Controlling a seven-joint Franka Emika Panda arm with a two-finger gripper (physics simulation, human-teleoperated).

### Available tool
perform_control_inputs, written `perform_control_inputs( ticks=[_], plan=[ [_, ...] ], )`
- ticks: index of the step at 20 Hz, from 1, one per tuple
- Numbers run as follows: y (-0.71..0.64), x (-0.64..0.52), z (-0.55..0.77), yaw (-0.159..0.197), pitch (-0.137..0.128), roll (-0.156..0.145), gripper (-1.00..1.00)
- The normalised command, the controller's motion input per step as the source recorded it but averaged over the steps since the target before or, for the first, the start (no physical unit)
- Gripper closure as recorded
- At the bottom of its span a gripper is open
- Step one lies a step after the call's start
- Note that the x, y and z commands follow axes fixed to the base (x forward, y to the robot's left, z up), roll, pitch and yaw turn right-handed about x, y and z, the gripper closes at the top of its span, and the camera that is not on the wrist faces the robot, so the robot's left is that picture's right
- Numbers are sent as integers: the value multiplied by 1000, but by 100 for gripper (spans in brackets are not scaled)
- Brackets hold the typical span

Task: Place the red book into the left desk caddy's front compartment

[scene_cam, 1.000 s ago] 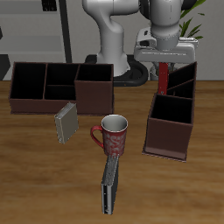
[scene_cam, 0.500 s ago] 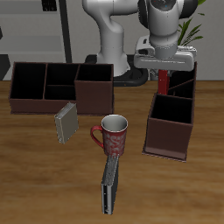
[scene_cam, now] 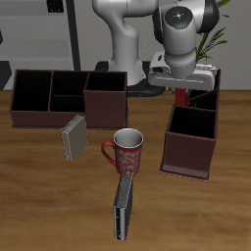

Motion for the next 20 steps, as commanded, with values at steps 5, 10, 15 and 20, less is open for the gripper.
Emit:
perform_control_inputs(
  ticks=[5,10,15,20],
  plan=[
    [10,42,-205,-9,35,18,100],
    [-18,9,-56,14,0,-36,-100],
    [-74,29,1,-35,18,-11,-100],
    [-29,7,51,2,-4,-4,-100]
  ],
)
